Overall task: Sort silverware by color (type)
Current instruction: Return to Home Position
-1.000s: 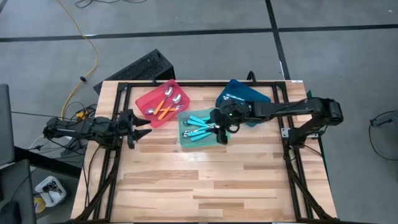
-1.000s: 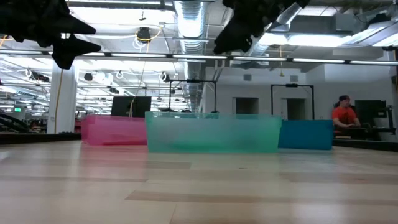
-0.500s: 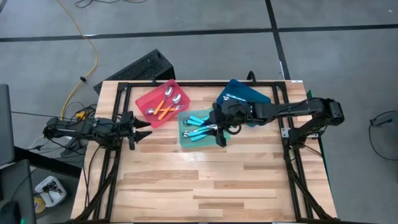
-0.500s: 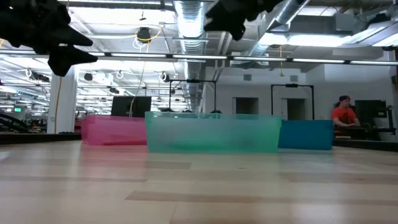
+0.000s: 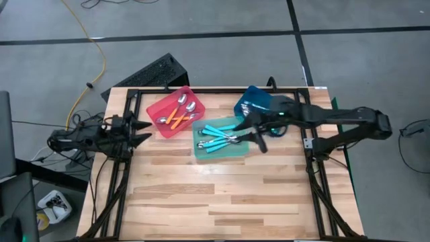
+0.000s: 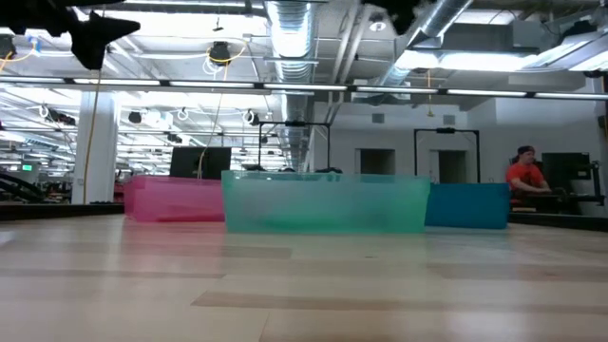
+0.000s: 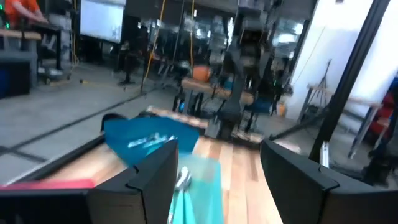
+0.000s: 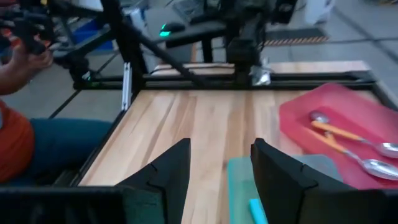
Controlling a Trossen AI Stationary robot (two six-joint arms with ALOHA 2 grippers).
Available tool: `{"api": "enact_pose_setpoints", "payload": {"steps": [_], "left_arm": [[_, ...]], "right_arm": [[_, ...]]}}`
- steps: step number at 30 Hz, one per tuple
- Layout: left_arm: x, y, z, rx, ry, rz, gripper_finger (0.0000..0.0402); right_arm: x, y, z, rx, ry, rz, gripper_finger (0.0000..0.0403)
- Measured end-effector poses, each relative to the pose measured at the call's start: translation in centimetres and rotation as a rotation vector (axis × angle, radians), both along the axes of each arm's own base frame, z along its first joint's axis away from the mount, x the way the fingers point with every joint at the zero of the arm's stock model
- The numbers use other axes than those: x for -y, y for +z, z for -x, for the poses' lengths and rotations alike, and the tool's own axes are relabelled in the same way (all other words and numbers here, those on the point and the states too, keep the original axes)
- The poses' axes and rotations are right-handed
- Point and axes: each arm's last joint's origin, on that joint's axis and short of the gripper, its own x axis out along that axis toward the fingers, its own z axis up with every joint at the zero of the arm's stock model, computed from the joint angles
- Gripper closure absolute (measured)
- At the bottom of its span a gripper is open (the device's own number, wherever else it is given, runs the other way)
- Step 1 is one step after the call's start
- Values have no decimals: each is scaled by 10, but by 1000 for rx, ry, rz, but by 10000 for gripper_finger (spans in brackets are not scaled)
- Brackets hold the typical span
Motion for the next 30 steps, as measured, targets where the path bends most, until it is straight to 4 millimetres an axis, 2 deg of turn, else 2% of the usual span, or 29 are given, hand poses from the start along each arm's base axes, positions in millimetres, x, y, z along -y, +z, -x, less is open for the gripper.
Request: {"api": "enact_pose_setpoints", "payload": {"steps": [8,14,19,30], "left_arm": [[0,4,2,-7,-9,-24,187],[2,4,2,-10,-89,-44,187],[2,4,2,2,-84,-23,187],[2,7,2,22,-67,-39,187]], "right_arm": [[-3,-2,69,148,-139,-16,213],[-6,-22,109,279,-180,-37,213],[-6,-43,134,375,-266,-76,213],[-7,-85,173,526,-375,-98,213]]}}
